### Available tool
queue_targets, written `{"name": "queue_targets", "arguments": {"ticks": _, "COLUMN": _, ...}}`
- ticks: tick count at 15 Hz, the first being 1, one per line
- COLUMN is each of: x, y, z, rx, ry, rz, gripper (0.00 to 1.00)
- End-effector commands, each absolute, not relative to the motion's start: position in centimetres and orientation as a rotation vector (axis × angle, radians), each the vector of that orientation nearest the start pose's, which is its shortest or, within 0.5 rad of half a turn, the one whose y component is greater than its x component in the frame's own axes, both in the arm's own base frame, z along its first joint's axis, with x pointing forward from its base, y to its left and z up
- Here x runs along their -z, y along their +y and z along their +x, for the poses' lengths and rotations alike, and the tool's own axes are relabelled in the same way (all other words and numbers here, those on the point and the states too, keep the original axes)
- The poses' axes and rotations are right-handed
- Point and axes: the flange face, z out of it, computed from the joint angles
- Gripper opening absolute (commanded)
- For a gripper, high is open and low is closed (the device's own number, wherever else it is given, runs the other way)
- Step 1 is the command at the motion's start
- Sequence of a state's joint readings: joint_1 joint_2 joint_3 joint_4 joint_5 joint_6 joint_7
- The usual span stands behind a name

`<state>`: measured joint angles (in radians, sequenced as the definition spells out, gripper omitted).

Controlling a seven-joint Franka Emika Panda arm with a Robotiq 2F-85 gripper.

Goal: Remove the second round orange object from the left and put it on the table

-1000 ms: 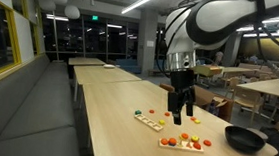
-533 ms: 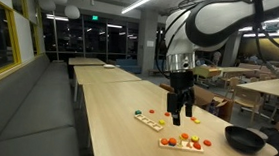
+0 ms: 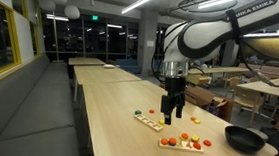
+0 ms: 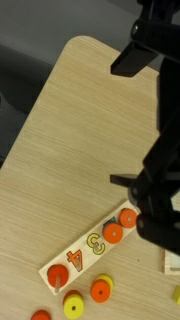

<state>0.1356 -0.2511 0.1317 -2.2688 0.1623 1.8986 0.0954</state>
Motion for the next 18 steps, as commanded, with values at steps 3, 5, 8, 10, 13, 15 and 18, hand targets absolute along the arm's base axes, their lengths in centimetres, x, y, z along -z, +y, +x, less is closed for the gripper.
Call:
{"name": "queue_targets", "arguments": {"ticks": 3, "x": -41.3, "y": 11.2, "z": 46.0, "rx": -0.104, "ry": -0.175, "rz": -3.014, "gripper": 1.0}}
{"name": "queue_targets", "arguments": {"ticks": 5, "x": -39.6, "y": 10.5, "z": 46.5, "rx": -0.07, "ry": -0.159, "rz": -3.015, "gripper": 1.0}}
{"name": "queue_targets", "arguments": {"ticks": 8, "x": -37.1, "y": 9.5, "z": 47.0, "rx": -0.028, "ry": -0.142, "rz": -3.018, "gripper": 1.0}}
{"name": "queue_targets", "arguments": {"ticks": 10, "x": -35.9, "y": 8.8, "z": 47.1, "rx": -0.033, "ry": -0.141, "rz": -3.019, "gripper": 1.0}}
{"name": "queue_targets", "arguments": {"ticks": 13, "x": -34.6, "y": 7.8, "z": 47.3, "rx": -0.05, "ry": -0.132, "rz": -3.022, "gripper": 1.0}}
{"name": "queue_targets", "arguments": {"ticks": 15, "x": -34.1, "y": 7.1, "z": 47.6, "rx": -0.048, "ry": -0.133, "rz": -3.024, "gripper": 1.0}}
{"name": "queue_targets", "arguments": {"ticks": 18, "x": -33.3, "y": 5.7, "z": 48.3, "rx": -0.009, "ry": -0.125, "rz": -3.037, "gripper": 1.0}}
